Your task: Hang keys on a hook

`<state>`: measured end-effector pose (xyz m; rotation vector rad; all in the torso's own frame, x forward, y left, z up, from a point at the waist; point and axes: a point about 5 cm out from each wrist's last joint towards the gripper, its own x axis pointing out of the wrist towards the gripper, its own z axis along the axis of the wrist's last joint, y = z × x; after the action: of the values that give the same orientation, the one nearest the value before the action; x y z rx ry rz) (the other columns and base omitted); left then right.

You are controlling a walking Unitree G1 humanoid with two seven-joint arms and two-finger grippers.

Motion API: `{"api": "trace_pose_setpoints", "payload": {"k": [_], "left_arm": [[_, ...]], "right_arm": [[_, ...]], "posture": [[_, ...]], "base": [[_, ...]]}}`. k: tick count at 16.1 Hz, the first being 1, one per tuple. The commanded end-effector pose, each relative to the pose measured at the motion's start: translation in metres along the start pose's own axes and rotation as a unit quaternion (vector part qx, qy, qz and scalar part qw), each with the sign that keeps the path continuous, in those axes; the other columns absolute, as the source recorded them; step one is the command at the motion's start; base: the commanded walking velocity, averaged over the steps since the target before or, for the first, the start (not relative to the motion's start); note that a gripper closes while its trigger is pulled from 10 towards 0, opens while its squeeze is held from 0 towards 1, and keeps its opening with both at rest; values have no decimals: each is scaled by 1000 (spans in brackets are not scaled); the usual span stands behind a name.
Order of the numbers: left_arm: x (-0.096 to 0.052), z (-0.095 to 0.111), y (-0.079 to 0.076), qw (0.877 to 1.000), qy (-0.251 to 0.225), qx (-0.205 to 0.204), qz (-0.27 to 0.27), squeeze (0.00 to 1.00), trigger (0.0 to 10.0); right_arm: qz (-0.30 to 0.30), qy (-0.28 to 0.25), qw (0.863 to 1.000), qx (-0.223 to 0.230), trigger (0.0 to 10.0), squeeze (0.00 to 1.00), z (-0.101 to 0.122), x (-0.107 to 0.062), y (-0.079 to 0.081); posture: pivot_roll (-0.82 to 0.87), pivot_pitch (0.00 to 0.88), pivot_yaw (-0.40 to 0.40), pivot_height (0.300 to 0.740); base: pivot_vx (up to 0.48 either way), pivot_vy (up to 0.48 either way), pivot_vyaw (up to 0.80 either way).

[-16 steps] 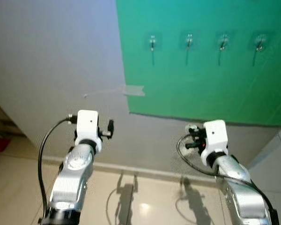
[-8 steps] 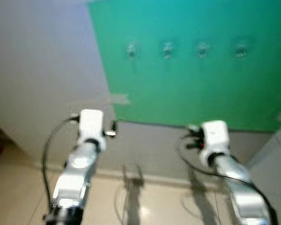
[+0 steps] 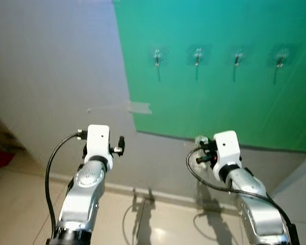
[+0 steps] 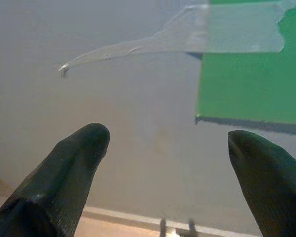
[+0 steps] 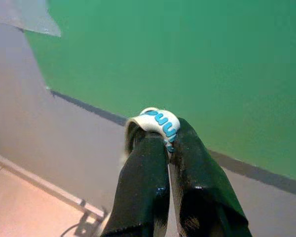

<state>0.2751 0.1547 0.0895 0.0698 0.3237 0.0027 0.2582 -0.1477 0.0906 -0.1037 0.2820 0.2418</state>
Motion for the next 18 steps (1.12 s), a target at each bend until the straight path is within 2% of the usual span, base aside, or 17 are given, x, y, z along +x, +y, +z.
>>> {"api": "trace_pose_setpoints", "payload": {"k": [1,6,8,10,14,16,18], "left_arm": [[0,5,-1,1000,-8,7,4,0,10000],[2,8,-4,1000,-9,25,-6,0,10000],[1,7,-7,1000,-12,22,-3,0,10000],[1,8,-5,1000,-14,22,-3,0,10000],[0,7,-4,1000,-11,20,-1,0,10000],[1,7,-5,1000,-11,18,0,0,10000],[1,7,-4,1000,-12,15,2,0,10000]], "right_arm": [[1,-2,1000,1,0,0,-1,-1,-1],[6,0,1000,1,0,0,0,0,4],[9,-8,1000,1,0,0,3,0,3],[15,-27,1000,-2,0,0,15,1,4],[46,-91,995,-11,0,0,61,2,3],[60,-115,991,-23,0,0,84,2,-2],[65,-124,989,-35,0,0,95,1,-7]], "posture": [[-132,0,72,740],[-137,0,76,740],[-138,0,77,740],[-136,0,79,740],[-135,0,77,740],[-136,0,73,740],[-133,0,67,740]], "base": [[469,0,0],[469,0,0],[0,0,0],[0,0,0],[0,0,0],[0,0,0],[0,0,0]]}}
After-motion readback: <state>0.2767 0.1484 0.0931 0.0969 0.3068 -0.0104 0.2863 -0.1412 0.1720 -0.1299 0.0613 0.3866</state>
